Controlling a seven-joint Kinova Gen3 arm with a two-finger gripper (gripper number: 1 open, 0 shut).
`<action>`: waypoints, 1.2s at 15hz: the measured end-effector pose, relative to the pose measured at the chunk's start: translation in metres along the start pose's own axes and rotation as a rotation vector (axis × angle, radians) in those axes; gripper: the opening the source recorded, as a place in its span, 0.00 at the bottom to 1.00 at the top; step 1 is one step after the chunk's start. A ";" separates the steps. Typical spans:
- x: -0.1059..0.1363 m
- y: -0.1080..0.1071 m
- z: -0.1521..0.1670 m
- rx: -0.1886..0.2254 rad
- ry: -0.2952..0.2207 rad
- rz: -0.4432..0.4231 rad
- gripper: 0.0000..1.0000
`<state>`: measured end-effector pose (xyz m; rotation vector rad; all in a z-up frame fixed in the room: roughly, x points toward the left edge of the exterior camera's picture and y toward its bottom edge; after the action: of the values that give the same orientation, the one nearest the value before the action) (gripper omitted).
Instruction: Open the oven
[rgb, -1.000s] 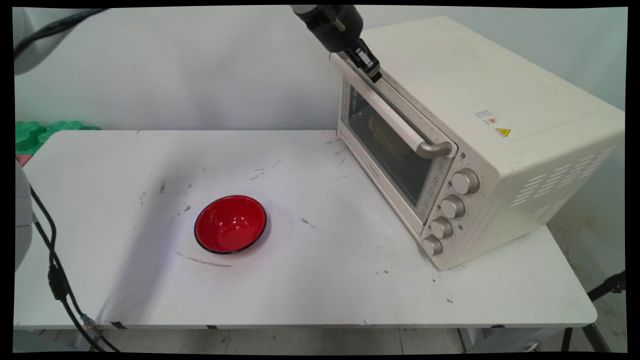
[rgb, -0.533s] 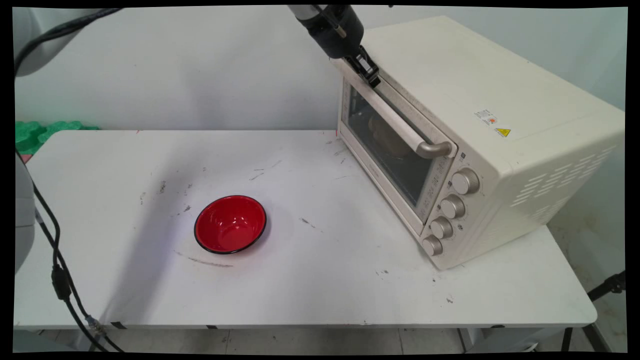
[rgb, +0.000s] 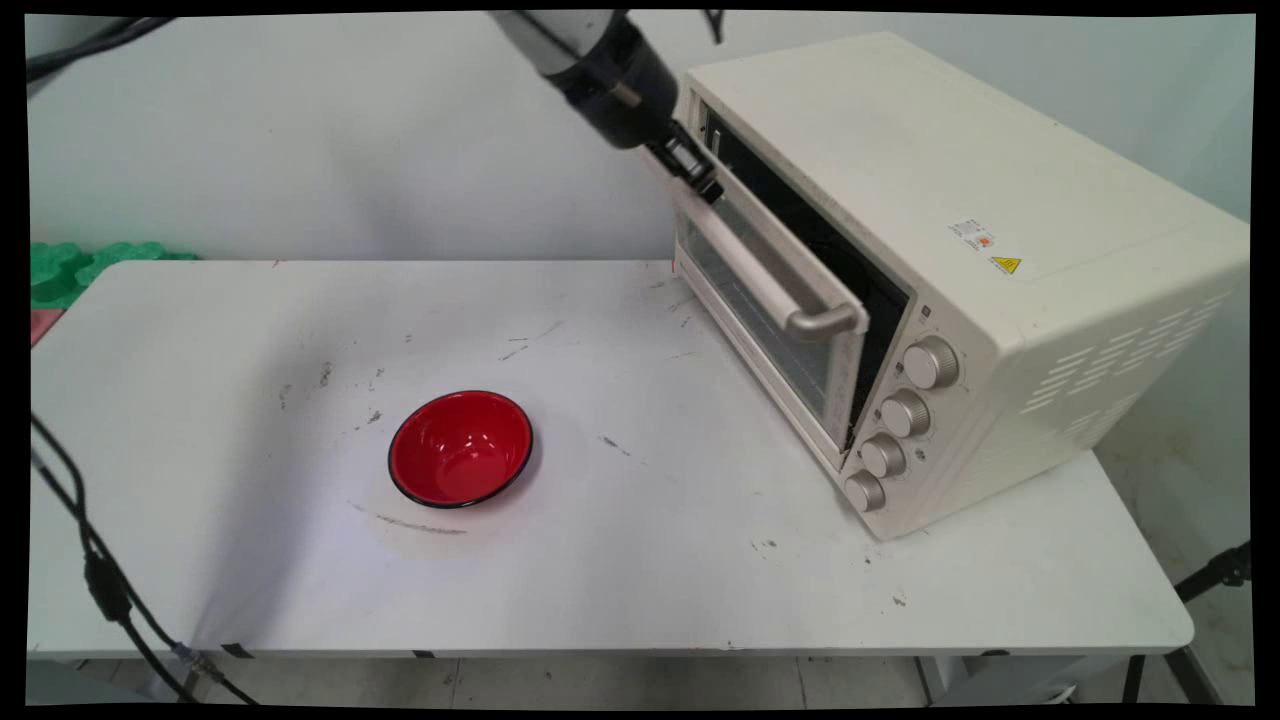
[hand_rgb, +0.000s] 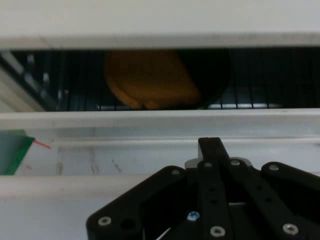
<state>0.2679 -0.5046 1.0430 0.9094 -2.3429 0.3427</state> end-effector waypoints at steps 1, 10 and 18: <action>-0.006 0.000 -0.002 -0.002 0.001 -0.001 0.00; -0.115 0.007 -0.012 -0.031 0.036 0.041 0.00; -0.193 -0.002 0.000 -0.033 0.115 0.063 0.00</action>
<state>0.3821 -0.4045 0.9246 0.7803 -2.2680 0.3714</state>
